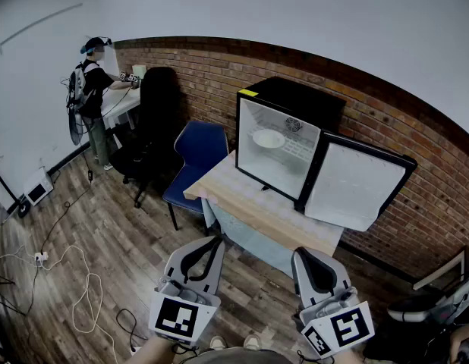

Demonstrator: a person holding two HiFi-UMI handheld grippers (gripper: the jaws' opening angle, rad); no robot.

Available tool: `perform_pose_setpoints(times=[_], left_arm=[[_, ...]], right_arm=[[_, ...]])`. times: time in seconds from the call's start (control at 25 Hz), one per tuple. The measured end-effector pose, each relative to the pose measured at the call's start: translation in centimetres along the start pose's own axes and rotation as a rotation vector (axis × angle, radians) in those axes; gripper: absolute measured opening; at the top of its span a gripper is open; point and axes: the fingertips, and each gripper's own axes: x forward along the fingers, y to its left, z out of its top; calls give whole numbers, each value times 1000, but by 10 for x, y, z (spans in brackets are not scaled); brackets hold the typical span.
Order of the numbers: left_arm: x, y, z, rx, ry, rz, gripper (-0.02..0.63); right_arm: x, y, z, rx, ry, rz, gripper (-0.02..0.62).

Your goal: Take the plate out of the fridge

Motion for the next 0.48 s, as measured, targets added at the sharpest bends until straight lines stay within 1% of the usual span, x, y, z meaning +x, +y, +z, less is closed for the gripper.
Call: perform_pose_setpoints(times=[0.24,0.48], left_arm=[[5,-1,-1,-1,5,7,22],[10,-7,-3,1,11,10,23]], right_arm=[[1,-11,2,24,-19,-8,32],[4,-16,0,15,-15,12,32]])
